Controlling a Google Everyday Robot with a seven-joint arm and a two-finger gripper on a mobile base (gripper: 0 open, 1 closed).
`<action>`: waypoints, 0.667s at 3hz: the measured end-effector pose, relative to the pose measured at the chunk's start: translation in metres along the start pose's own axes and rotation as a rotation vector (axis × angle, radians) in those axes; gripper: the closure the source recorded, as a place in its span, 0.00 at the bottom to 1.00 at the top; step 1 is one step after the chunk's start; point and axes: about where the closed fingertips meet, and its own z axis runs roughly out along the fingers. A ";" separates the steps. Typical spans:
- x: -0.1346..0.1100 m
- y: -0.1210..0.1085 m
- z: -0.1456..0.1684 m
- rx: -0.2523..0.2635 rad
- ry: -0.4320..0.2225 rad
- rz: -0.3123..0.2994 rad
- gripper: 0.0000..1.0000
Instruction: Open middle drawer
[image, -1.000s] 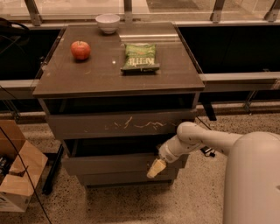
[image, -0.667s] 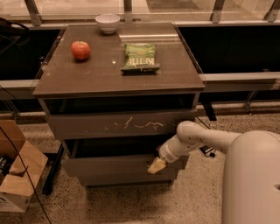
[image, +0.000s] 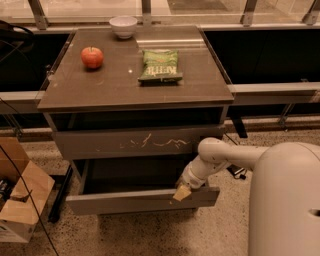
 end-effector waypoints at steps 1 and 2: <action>0.001 0.001 0.001 -0.001 0.004 -0.001 0.46; 0.017 0.034 0.011 -0.033 0.020 0.053 0.23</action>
Offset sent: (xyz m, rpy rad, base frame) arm -0.2494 0.0012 -0.0551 -0.0515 0.3825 -0.2084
